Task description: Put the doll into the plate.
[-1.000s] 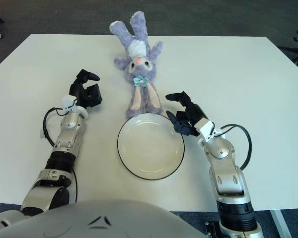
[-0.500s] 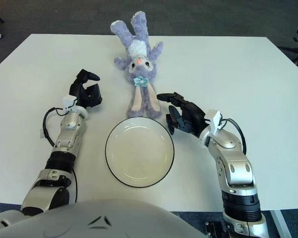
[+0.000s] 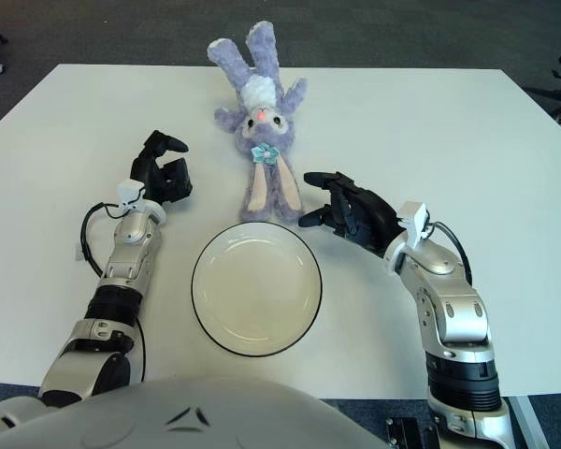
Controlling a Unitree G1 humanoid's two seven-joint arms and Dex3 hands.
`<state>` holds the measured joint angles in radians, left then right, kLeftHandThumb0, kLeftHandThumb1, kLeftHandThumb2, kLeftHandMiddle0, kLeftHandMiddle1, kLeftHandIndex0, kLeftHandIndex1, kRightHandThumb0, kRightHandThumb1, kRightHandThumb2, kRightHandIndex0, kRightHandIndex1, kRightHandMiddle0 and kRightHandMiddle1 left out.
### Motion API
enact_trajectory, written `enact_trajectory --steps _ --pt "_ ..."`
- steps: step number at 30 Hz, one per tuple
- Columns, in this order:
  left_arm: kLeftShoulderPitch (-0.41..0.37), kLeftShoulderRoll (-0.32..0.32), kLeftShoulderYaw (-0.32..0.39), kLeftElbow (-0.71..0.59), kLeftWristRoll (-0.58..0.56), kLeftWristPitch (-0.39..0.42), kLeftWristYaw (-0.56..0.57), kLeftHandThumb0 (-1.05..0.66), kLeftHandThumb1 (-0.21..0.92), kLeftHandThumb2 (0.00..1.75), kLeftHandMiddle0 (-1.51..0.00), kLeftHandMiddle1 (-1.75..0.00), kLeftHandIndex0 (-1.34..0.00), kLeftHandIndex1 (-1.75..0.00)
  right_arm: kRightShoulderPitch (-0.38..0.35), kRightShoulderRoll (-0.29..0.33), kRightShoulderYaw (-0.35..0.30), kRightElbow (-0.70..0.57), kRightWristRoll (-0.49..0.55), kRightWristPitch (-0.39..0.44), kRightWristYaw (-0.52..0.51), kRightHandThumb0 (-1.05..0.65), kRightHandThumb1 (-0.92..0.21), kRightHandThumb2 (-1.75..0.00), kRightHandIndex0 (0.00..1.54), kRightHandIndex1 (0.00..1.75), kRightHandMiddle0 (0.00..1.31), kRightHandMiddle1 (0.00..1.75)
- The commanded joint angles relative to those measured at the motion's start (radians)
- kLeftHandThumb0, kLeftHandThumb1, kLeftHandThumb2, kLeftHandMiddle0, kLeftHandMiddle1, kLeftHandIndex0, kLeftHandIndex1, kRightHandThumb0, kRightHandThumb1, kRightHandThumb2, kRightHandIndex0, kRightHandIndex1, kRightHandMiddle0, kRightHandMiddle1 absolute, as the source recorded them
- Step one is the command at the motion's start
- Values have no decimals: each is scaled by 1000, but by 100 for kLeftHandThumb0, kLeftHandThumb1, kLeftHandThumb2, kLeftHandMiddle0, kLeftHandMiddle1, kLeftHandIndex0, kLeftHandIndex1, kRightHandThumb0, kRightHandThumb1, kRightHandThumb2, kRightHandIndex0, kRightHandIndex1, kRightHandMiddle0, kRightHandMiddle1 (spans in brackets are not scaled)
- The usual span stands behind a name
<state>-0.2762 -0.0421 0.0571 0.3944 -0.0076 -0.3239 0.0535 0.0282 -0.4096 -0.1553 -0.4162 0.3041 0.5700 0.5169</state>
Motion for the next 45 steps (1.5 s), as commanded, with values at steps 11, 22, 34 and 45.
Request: enact_trajectory --steps 11,22,34,45 --pt "74 -3 3 48 -2 -4 -1 -42 49 110 -114 -175 -47 -175 -23 -40 -52 -34 30 18 -32 -104 -92 -108 18 47 0 95" --pt "75 -3 6 45 -15 -5 -12 -43 48 111 -115 -175 -48 -175 -21 -46 -76 -25 48 30 -54 -103 -92 -106 23 51 0 91" --pt "74 -5 7 48 -19 -6 -10 -43 47 113 -116 -175 -49 -175 -47 -80 -114 -16 128 108 -27 -99 -92 -103 20 60 0 78" --pt "75 -7 6 49 -21 -17 -12 -43 48 111 -115 -175 -48 -175 -66 -118 -137 -5 206 188 0 -95 -92 -101 22 67 0 69"
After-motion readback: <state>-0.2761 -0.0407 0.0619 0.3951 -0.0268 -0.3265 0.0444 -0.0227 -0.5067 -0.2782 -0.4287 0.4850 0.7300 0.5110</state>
